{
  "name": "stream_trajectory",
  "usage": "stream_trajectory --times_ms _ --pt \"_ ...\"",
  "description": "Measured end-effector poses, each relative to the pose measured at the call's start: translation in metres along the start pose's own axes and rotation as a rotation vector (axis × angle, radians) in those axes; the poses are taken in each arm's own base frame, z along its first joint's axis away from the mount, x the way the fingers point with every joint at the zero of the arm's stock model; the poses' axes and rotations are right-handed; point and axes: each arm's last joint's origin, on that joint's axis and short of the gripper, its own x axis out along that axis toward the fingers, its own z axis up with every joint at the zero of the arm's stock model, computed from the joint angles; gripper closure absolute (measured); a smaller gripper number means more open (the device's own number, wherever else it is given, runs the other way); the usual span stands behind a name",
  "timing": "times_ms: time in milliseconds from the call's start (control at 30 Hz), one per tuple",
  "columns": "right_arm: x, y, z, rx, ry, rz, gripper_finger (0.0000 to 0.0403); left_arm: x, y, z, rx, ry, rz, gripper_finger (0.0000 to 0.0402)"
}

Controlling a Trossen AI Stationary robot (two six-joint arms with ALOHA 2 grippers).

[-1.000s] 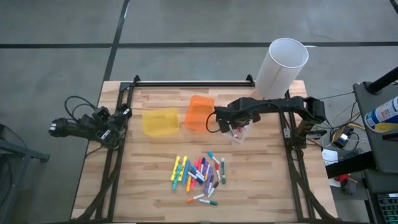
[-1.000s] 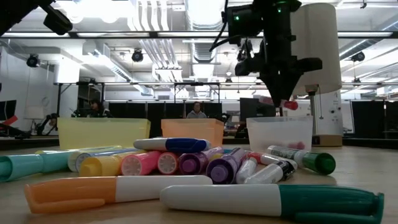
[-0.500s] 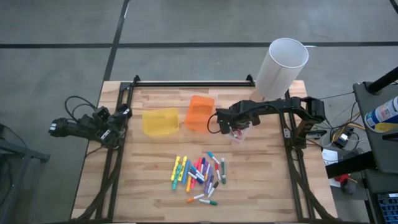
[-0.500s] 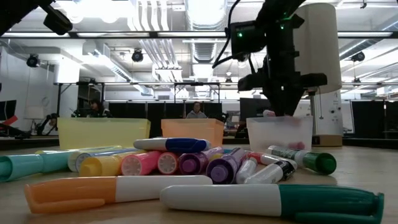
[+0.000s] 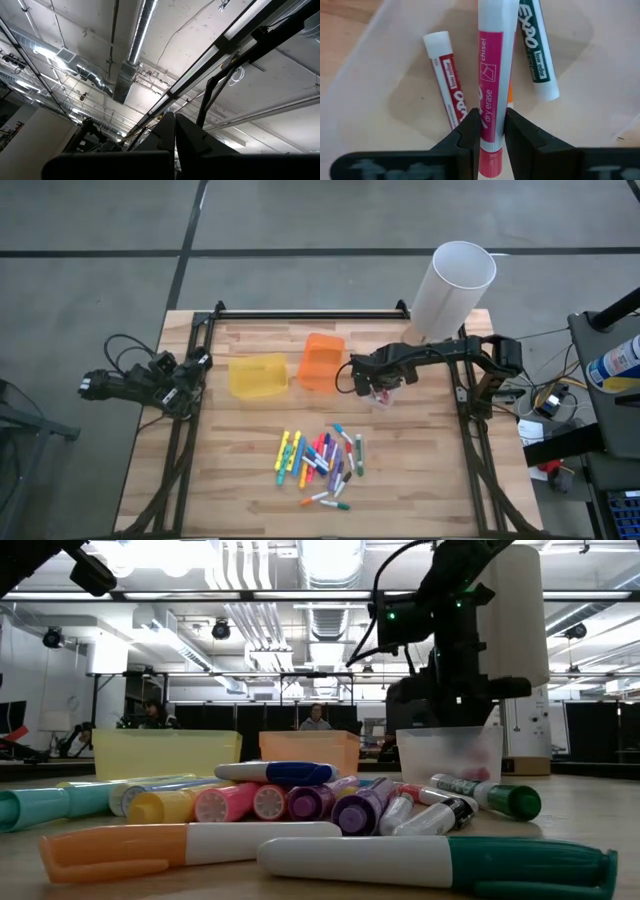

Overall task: Pick & Place Markers
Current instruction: Put the pink marker pen into the transparent bin, then put the green marker pen into the transparent bin

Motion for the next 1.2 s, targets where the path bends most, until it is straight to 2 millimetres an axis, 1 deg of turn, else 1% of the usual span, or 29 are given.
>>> stream_trajectory --times_ms 133,300,533,700,933,1067,1200 --pt "0.004 -0.003 0.0 0.003 -0.002 -0.015 0.0334 0.0 0.0 0.0 0.0 0.0 0.0 0.0392" --pt "0.004 -0.002 0.001 -0.009 -0.016 -0.011 0.0301 0.0 0.0 0.0 0.0 0.0 0.0 0.0392" --pt "-0.009 0.006 0.006 -0.023 -0.053 0.031 0.025 0.0 0.0 0.0 0.0 0.0 0.0 0.0392" --pt "-0.025 0.013 0.007 -0.042 -0.038 0.059 0.0242 0.0 0.0 0.0 0.0 0.0 0.0 0.0392" --pt "-0.055 0.032 -0.01 -0.096 -0.05 0.141 0.0258 0.0 0.0 0.0 0.001 0.001 0.0 0.0392" --pt "-0.07 0.044 -0.027 -0.126 -0.057 0.206 0.0266 0.0 0.0 0.0 0.001 0.0 0.0 0.0392" --pt "-0.078 0.056 -0.046 -0.198 -0.052 0.299 0.027 0.0 0.0 0.0 0.001 0.0 0.0 0.0392"
